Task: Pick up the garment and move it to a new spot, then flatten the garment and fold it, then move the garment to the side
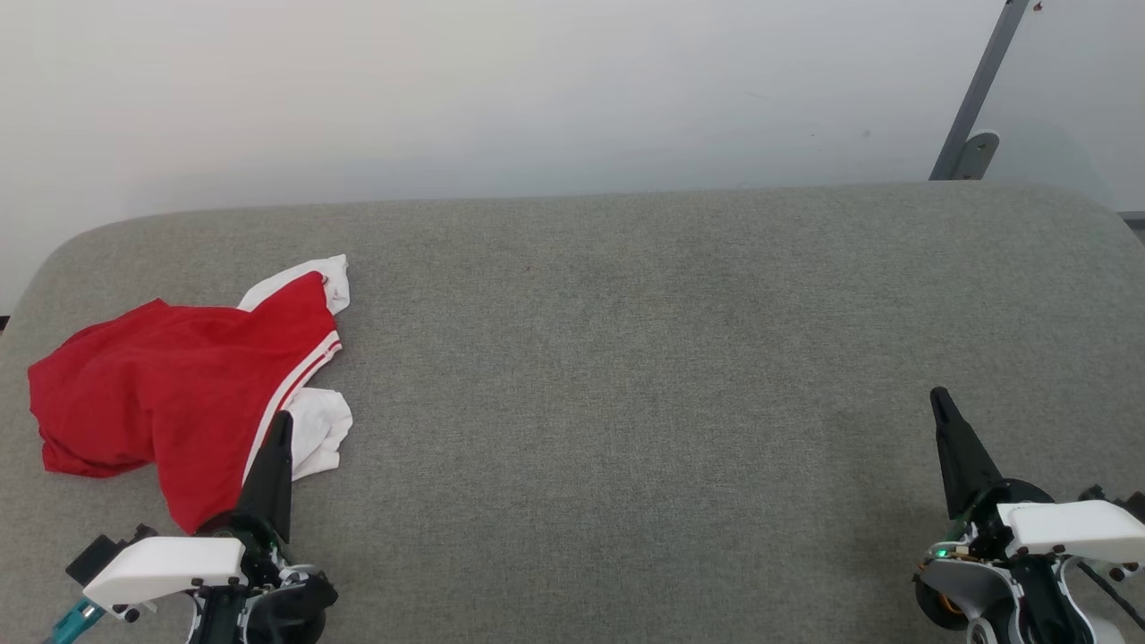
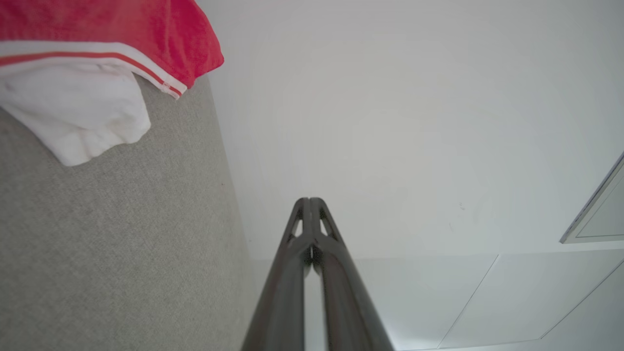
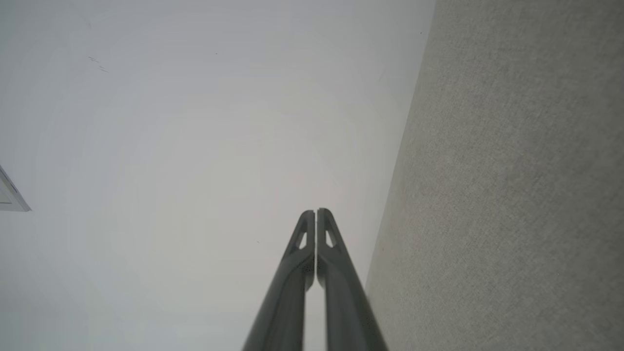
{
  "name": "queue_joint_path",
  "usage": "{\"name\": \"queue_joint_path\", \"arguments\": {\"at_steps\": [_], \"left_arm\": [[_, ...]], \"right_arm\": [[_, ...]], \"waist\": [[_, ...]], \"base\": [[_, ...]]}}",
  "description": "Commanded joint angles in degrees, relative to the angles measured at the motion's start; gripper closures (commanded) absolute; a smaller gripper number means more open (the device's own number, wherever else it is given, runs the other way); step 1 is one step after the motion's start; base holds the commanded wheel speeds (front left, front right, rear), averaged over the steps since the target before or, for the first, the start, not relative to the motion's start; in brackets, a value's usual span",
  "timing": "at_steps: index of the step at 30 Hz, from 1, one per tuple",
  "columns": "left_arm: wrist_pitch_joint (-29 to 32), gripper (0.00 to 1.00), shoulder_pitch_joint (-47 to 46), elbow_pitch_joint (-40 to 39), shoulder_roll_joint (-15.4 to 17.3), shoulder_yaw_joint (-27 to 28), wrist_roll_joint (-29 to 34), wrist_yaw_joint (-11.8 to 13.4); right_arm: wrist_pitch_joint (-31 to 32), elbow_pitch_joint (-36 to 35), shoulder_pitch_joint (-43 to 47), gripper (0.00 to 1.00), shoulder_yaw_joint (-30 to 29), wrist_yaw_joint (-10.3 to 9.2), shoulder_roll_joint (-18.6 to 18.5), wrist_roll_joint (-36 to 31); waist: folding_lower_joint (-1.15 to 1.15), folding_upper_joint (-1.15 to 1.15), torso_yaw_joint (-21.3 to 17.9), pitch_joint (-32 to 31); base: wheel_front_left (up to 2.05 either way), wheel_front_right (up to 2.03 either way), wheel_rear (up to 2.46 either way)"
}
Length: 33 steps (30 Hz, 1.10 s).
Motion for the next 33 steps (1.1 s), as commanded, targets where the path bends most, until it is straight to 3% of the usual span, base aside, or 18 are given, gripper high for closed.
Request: {"name": "queue_joint_path", "arguments": {"at_steps": [1,5,6,20,25,33], "left_arm": [[0.08,1.0,-0.81,-0.02,0.09,0.08,0.16,0.13],[0.08,1.0,-0.81,-0.02,0.09,0.08,0.16,0.13],[-0.01,0.0,0.08,0.17,-0.01,0.0,0.01,0.0],[-2.51,0.0,0.83,0.26,2.18,-0.12,3.27,0.01],[-4.32,0.0,0.85,0.3,4.18,-1.13,8.15,0.01],[-6.35,0.0,0.86,-0.56,4.67,-0.17,19.31,0.02]], "right_arm": [[0.02,0.09,-0.28,1.0,-0.04,0.0,0.07,0.23],[0.02,0.09,-0.28,1.0,-0.04,0.0,0.07,0.23],[-0.02,0.18,0.08,0.0,0.01,0.0,0.01,-0.02],[-2.52,2.6,-1.33,0.0,1.46,-0.01,-0.72,-3.79],[-4.25,3.0,-2.52,0.0,2.95,-0.01,-1.86,-8.56],[-6.35,2.51,-3.72,0.0,2.93,0.0,-2.89,-19.33]], "waist": [[0.0,0.0,0.0,0.0],[0.0,0.0,0.0,0.0],[0.0,0.0,0.0,0.0],[0.0,0.0,0.07,0.13],[0.0,0.0,0.13,0.27],[0.0,0.0,0.29,0.52]], "base": [[0.0,0.0,0.0],[0.0,0.0,0.0],[0.0,0.0,0.0],[0.0,0.0,0.0],[0.0,0.0,0.0],[0.0,0.0,0.0]]}}
